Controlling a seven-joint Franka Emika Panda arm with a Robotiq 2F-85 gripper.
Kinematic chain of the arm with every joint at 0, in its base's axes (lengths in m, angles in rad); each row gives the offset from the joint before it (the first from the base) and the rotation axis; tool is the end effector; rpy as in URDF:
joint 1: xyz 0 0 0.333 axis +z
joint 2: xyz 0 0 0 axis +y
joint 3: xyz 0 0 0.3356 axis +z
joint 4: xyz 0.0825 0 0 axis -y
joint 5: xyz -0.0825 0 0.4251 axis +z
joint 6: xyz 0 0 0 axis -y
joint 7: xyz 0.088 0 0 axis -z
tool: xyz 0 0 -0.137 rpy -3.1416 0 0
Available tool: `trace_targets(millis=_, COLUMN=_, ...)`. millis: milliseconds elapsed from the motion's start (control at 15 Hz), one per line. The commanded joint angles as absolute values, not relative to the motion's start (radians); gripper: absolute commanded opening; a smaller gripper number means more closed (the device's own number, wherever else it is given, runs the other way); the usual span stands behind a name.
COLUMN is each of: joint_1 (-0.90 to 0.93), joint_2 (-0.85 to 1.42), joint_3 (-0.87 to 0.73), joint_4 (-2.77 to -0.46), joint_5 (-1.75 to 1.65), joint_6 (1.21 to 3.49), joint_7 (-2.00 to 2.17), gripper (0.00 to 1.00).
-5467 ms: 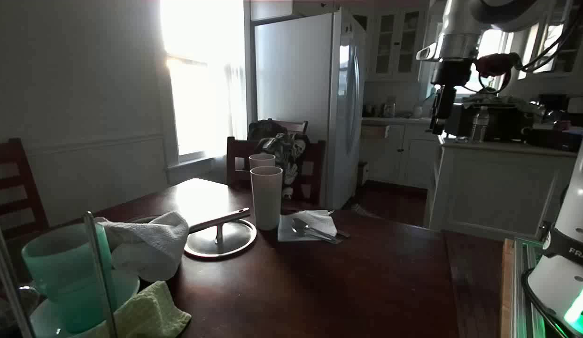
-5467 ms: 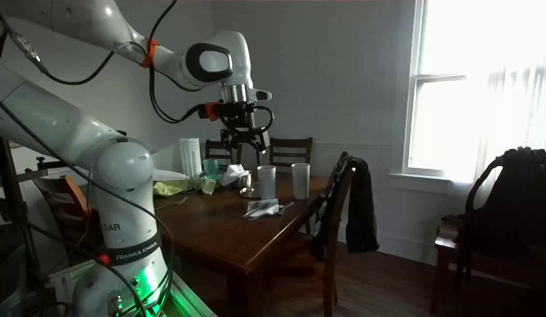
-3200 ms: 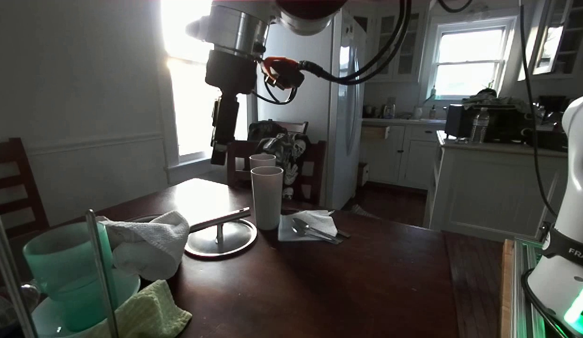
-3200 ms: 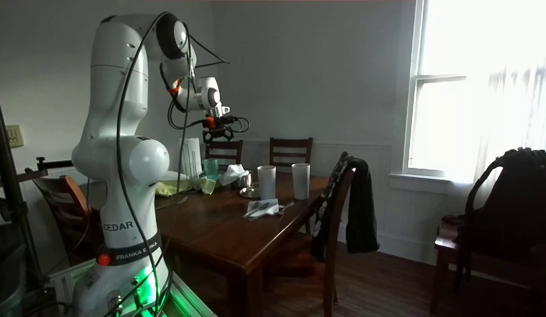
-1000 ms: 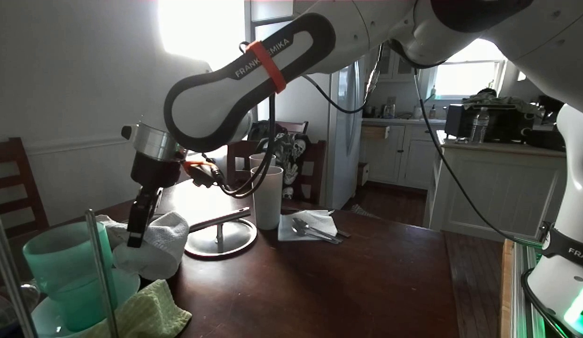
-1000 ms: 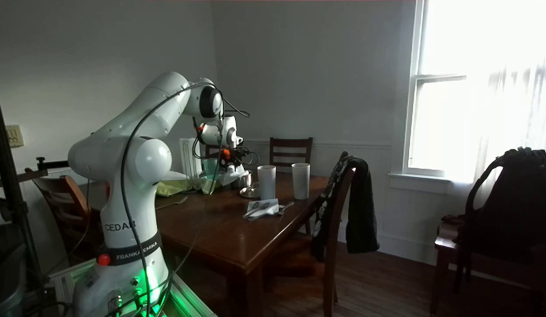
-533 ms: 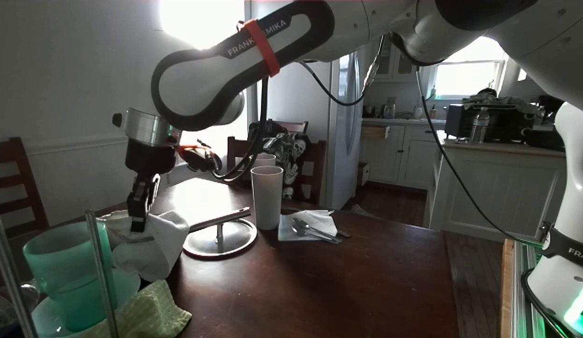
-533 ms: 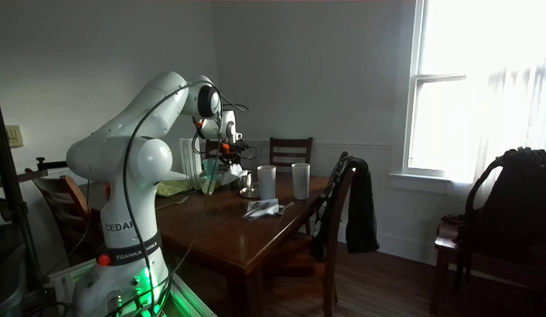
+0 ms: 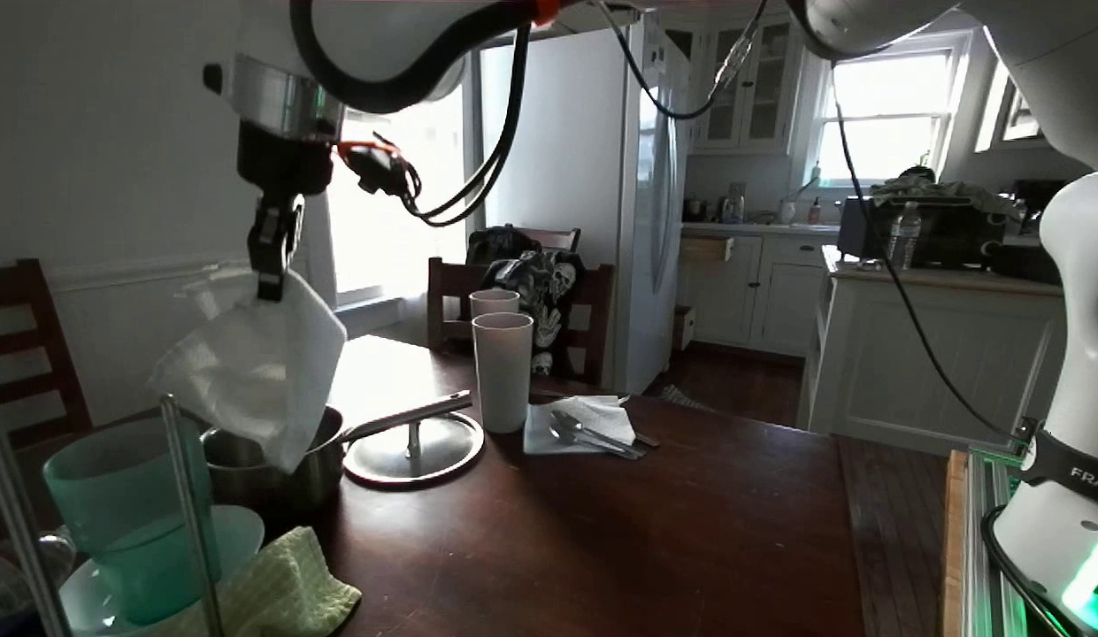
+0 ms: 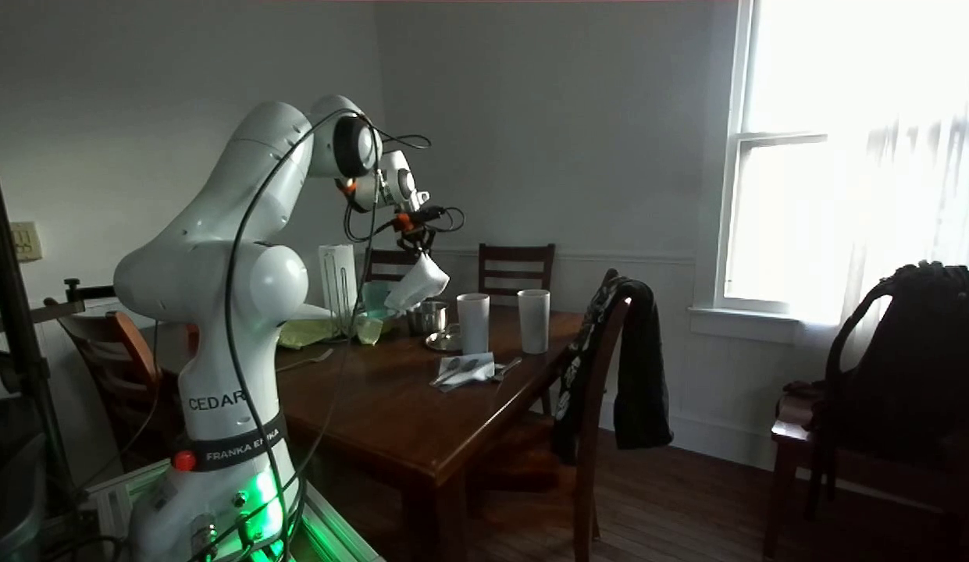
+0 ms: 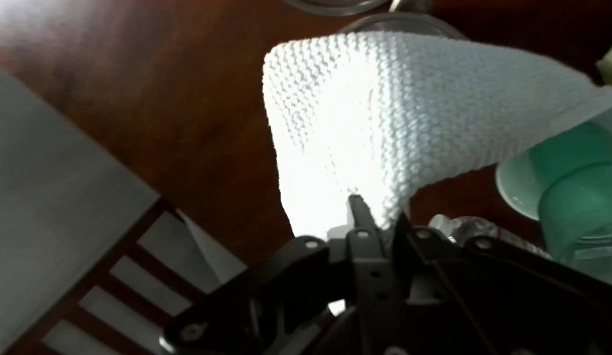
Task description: Remove the white towel from the pot and put it on the table
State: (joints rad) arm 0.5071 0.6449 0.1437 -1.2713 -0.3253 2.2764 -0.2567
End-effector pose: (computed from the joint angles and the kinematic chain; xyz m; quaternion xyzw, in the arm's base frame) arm 0.6837 0.4654 0.3930 0.8517 0.4812 0.1973 0.0635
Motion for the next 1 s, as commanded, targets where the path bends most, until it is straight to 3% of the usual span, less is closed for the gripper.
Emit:
trace_targets(millis=0, joint_1=0.546, joint_2=0.553, joint_3=0.056, joint_4=-1.252, joint_5=-0.460, joint_6=2.254, joint_7=-0.197, gripper=0.02)
trace_targets(millis=333, joint_1=0.558, joint_2=0.538, joint_3=-0.054, joint_4=-1.161, joint_5=-0.627, joint_6=2.273, joint_7=-0.087, gripper=0.02)
trace_targets(millis=933, joint_1=0.493, joint_2=0.767, joint_3=-0.107, joint_4=-1.068, joint_5=-0.573, joint_6=2.339, joint_7=0.058, gripper=0.02)
